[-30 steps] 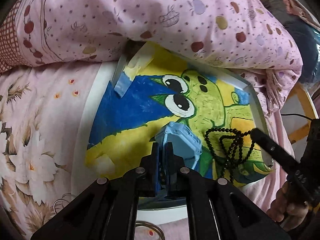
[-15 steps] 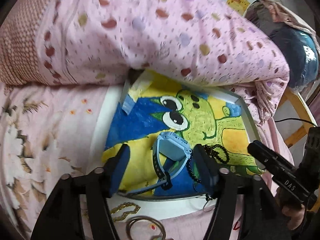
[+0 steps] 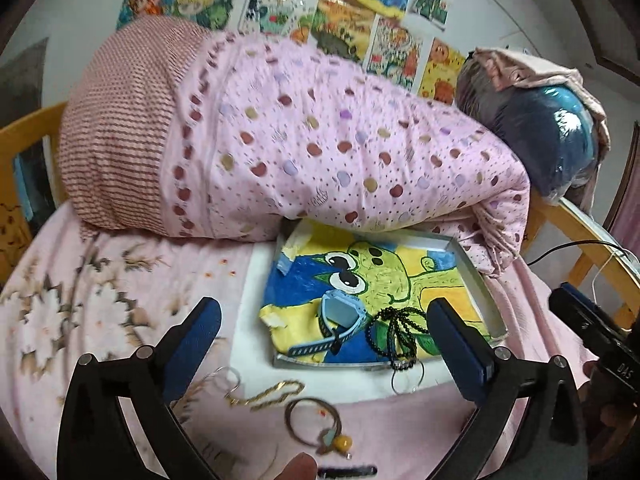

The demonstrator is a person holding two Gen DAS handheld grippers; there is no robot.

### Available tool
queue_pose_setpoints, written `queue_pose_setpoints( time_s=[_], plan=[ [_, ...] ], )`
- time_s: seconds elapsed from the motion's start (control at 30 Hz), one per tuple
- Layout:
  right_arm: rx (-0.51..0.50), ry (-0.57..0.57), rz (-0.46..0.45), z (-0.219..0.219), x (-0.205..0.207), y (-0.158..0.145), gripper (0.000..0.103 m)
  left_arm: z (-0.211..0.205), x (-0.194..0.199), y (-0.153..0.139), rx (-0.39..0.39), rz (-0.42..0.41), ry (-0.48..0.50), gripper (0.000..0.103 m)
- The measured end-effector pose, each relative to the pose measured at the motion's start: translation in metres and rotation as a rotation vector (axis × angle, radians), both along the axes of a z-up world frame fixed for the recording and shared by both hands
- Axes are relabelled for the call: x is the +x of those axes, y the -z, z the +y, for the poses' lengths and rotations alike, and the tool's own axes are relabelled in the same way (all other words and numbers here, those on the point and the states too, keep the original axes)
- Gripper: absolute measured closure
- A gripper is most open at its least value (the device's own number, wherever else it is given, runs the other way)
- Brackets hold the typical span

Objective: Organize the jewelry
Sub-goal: 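Open both tools and pull them back from the grey tray, then grasp the grey plastic clip with the left tool while the right tool grasps the black hair clip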

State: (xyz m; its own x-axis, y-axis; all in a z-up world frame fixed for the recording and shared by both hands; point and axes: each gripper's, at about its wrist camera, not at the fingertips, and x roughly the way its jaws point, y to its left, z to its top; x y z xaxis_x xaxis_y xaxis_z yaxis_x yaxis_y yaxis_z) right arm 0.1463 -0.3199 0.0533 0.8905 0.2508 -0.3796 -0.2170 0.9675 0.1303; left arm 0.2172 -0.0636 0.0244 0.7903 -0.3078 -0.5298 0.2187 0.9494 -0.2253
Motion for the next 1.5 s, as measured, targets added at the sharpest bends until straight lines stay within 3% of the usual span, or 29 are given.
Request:
queue_pose_setpoints(
  time_s=[0.43, 0.7, 0.93, 1.13, 1.4, 1.5],
  plan=[
    [-0.075, -0.047, -0.025, 0.034, -0.066, 0.003, 0.000, 0.036, -0.103, -0.013, 0.060, -0.089, -0.049, 0.002],
    [-0.122, -0.104, 0.087, 0.048, -0.072, 0.037, 0.000, 0.060, -0.132, 0.005, 0.109, -0.026, -0.050, 0.002],
    [-0.142, -0.177, 0.263, 0.058, -0.051, 0.089, 0.000, 0.066, -0.121, 0.049, 0.128, 0.105, -0.034, 0.002],
    [-0.175, -0.282, 0.356, 0.072, -0.032, 0.123, 0.000, 0.068, -0.102, 0.079, 0.142, 0.175, -0.006, 0.002],
    [-0.221, -0.390, 0.405, 0.090, -0.009, 0.141, 0.001, 0.074, -0.062, 0.099, 0.077, 0.202, 0.020, 0.002],
    [-0.253, -0.426, 0.389, 0.101, -0.002, 0.140, 0.009, 0.075, -0.049, 0.105, 0.072, 0.204, 0.043, 0.002]
  ],
)
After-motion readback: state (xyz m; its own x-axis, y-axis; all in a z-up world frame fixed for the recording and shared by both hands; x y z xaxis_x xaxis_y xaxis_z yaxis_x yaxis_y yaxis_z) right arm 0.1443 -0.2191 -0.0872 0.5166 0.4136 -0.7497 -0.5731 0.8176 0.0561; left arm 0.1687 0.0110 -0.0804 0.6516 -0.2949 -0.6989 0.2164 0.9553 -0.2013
